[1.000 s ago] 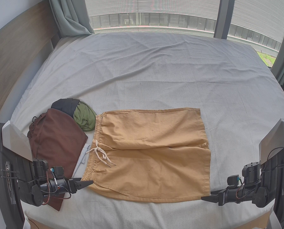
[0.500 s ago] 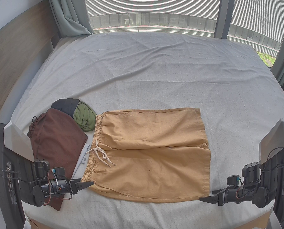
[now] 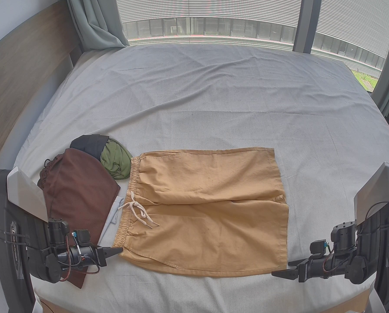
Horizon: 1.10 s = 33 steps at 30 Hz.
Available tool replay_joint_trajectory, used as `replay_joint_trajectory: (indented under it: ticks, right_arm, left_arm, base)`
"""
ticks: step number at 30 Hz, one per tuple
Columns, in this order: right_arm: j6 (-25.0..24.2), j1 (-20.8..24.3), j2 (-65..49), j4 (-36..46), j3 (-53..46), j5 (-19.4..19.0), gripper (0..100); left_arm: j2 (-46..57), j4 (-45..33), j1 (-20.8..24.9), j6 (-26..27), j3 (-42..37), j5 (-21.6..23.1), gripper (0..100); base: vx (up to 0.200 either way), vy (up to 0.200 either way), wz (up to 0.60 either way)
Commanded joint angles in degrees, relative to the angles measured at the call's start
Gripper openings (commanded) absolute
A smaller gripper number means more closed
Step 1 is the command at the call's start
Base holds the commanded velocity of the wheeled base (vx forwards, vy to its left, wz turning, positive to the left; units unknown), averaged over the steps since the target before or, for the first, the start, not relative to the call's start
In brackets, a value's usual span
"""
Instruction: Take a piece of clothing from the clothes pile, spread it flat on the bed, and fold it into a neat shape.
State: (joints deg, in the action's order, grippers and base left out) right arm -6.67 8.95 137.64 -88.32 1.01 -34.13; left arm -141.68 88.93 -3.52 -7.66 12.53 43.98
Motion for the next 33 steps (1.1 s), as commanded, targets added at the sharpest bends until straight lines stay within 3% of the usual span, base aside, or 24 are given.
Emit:
replay_joint_trajectory:
  ticks: [1, 13, 14, 29, 33]
  right_arm:
    - [0.0, 0.2, 0.4, 0.0, -0.1, -0.1, 100]
    - [-0.5, 1.6, 1.8, 0.0, 2.5, 0.0, 100]
    - [-0.5, 1.5, 1.8, 0.0, 2.6, 0.0, 0]
    - [-0.5, 1.4, 1.6, 0.1, 1.9, 0.5, 0]
    - [0.0, 1.3, 0.4, 0.0, -0.8, 0.6, 0]
  left_arm:
    - [-0.2, 0.0, 0.0, 0.0, -0.1, 0.0, 0]
    - [-0.1, 0.0, 0.0, 0.1, 0.4, 0.0, 0]
    - [-0.1, 0.0, 0.0, 0.1, 0.4, 0.0, 0]
    - [-0.2, 0.0, -0.4, 0.4, -0.4, 0.4, 0]
    - [-0.4, -0.1, -2.3, 4.6, -1.7, 5.1, 0]
  base:
    - [0.0, 0.0, 0.0]
    - [0.0, 0.0, 0.0]
    - [0.0, 0.0, 0.0]
    - [0.0, 0.0, 0.0]
    - [0.0, 0.0, 0.0]
